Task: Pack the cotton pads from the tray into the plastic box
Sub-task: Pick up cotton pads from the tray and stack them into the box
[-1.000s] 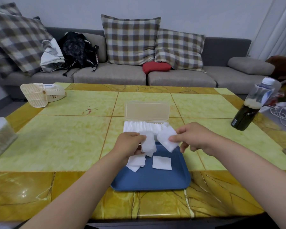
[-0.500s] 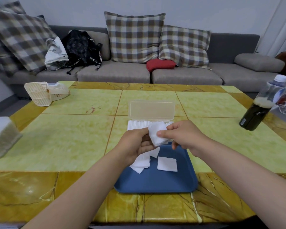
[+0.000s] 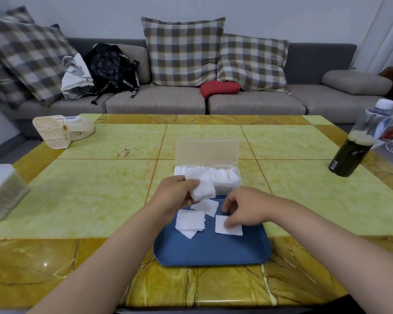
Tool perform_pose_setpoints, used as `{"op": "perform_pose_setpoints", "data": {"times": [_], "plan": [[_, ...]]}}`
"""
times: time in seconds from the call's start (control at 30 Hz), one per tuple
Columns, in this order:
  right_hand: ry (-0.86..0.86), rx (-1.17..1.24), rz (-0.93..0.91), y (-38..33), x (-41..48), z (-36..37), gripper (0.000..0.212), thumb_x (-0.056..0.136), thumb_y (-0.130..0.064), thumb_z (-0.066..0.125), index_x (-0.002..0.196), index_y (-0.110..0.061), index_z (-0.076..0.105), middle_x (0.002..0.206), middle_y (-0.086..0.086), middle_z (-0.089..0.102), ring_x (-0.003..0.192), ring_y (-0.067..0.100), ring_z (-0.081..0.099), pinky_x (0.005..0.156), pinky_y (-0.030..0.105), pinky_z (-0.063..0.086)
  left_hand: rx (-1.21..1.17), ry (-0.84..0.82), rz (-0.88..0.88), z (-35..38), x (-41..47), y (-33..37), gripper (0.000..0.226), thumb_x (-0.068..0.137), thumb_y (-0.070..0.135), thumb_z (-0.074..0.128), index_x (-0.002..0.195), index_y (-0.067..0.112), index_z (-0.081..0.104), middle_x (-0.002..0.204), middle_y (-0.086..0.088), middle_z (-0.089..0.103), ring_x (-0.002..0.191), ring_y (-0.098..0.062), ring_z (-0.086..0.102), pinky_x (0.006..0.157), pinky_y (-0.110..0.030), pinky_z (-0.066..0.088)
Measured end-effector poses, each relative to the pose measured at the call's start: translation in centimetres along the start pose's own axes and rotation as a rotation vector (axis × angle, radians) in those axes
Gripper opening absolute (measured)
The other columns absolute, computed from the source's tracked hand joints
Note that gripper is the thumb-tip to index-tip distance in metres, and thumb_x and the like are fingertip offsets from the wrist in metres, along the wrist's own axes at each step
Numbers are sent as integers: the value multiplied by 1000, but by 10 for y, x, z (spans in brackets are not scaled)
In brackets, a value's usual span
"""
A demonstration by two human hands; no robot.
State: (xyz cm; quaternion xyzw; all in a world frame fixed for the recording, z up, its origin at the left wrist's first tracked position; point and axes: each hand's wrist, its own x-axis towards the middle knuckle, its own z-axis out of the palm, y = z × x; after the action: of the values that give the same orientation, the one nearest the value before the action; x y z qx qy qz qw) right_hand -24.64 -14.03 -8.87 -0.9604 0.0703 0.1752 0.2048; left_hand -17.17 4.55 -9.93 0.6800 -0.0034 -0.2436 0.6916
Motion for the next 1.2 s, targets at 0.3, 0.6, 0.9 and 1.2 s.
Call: {"op": "perform_pose_setpoints", "data": {"times": [0.3,0.6,0.9,1.2], "plan": [[-115,-59,-41,2,-6,-4,17,80,-27,84,82,-27,66,85,-9,66,77,11,60,63,23,48,-33,-38,-22,2,0,0,17,99,15,60,99,1,69,96,-13,76,79,-21,75,69,-29,62],[104,905,-56,-10,-19,-34,21,91,-14,74,104,3,69,93,14,78,83,29,78,51,27,52,22,-55,-3,7,-2,-4,23,94,12,66,105,-7,72,97,-18,76,74,-20,74,63,-24,59],[306,630,5,-19,-6,-27,26,81,-13,83,77,7,67,49,2,56,39,12,51,36,14,34,-32,-266,-6,9,-9,3,27,99,13,56,114,-5,71,110,-21,75,103,-31,74,87,-34,61],[338,438,-17,-18,4,-28,25,72,-23,88,84,-5,76,73,6,70,54,14,56,55,29,50,30,-271,1,11,-9,4,41,95,35,66,112,-3,72,105,-19,77,99,-30,75,90,-39,60]]}}
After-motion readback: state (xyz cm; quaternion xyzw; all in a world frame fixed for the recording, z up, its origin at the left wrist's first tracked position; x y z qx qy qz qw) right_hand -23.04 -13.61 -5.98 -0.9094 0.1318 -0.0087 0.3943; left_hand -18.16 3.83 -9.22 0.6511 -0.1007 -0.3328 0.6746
